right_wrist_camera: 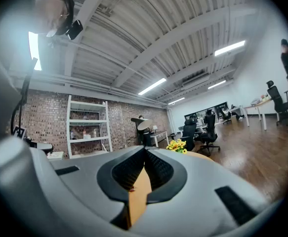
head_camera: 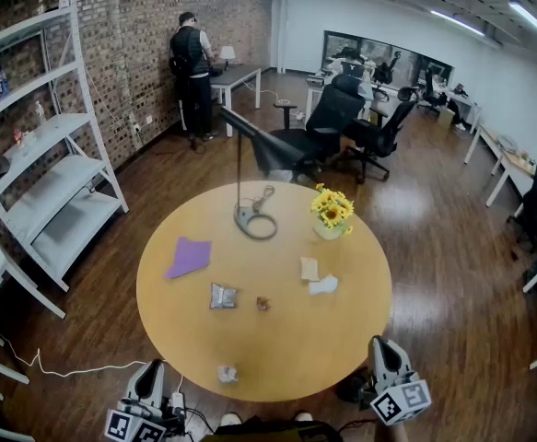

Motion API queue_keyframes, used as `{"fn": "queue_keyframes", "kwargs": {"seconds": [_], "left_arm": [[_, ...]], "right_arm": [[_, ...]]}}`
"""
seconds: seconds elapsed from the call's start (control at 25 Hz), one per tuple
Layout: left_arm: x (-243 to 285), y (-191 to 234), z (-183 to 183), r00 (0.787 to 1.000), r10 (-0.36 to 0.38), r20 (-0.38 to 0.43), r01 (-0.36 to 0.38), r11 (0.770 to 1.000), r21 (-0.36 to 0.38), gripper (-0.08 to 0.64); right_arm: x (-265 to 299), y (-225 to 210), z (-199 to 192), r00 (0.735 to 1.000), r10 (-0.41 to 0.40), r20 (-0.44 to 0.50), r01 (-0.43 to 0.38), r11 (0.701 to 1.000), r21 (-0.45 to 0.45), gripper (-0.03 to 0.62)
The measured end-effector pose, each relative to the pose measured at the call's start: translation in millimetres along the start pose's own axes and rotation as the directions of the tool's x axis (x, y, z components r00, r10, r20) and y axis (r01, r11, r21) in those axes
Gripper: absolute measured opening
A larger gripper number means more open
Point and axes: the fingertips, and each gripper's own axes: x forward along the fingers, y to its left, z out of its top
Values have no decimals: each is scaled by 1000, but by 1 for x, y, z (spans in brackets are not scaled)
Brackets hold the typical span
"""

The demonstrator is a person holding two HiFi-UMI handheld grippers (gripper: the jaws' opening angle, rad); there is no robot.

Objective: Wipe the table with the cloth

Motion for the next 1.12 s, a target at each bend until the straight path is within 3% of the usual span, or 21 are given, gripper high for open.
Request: {"fn": "queue_keyframes", "kwargs": {"seconds": [0.16,0.24,0.48,0.56,0.6,0.76,0.84,0.96,1.08,1.12], "left_arm": [[11,1,1,1000,-18,-3,18,1000,4,37],[9,3,2,1000,-15,-8,15,1000,4,37],[-2,10,-2,1000,13,-17,-13,1000,-17,37],[-5,14,-3,1000,23,-18,-23,999,-23,37],[-6,17,-4,999,34,-17,-34,999,-19,37],[-17,30,-11,994,101,-35,-101,995,5,44],[-26,37,-15,990,129,-53,-129,992,13,49],[-42,47,-21,983,167,-71,-164,985,48,50],[-51,57,-23,979,188,-78,-184,981,56,166],[-53,59,-23,978,192,-78,-188,981,52,167]], "right_arm": [[10,5,2,1000,12,14,-12,1000,1,7],[13,10,1,1000,27,6,-27,1000,2,61],[22,27,-11,996,84,-44,-84,996,-10,61],[30,39,-14,990,123,-72,-124,992,-11,149],[34,46,-15,986,140,-88,-143,990,-20,152],[50,81,-30,962,213,-172,-225,973,-56,152],[57,103,-44,943,258,-212,-274,960,-49,232],[69,131,-63,923,302,-238,-316,949,-20,234],[77,154,-78,902,339,-266,-353,936,-3,233],[78,161,-83,894,350,-279,-366,930,-7,235]]}}
